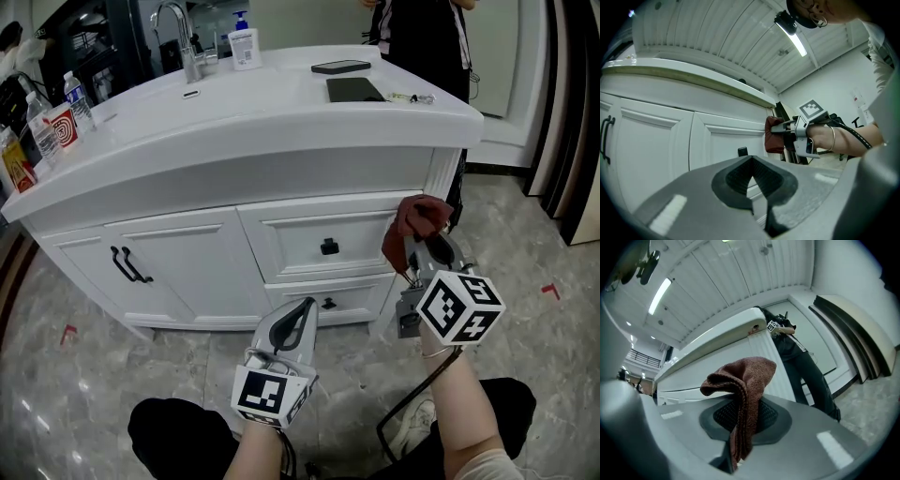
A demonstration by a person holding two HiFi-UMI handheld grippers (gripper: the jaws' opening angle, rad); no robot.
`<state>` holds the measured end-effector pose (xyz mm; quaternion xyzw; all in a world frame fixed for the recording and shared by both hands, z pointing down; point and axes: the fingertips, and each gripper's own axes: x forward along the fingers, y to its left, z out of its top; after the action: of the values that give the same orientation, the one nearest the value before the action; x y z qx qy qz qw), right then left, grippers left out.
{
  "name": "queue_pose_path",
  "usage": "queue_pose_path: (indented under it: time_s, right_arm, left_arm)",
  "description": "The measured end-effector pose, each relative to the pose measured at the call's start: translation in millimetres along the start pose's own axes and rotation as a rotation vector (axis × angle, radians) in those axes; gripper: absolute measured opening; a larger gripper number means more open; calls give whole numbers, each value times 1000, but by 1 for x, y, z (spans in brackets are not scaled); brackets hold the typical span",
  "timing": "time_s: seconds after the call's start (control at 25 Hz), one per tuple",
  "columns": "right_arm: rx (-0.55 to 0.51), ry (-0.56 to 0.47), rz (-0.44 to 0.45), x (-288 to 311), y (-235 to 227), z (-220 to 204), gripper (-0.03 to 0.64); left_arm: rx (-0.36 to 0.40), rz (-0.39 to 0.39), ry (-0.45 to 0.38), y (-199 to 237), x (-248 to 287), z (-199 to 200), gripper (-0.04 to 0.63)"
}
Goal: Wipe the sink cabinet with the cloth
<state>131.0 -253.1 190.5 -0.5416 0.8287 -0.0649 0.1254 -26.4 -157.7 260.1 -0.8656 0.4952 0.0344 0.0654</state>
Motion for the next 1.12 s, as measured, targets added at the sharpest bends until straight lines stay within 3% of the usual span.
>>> queue_pose_path:
  time_s: [0.28, 0.52, 0.8, 1.12]
  right_arm:
    - [-13, 132, 262, 22, 104, -70, 77]
    - [-29, 200, 389, 57, 186, -123, 78]
    - [-55, 229, 360, 77, 203, -149, 78]
    - [-46, 220, 300, 73, 181, -144, 80]
  left_arm:
    - [13, 137, 23, 47, -16, -15, 0]
    - [-77, 288, 4, 104, -47, -16, 0]
    - [-91, 332, 9, 127, -67, -25, 0]
    - [-108, 304, 20, 120, -57, -31, 0]
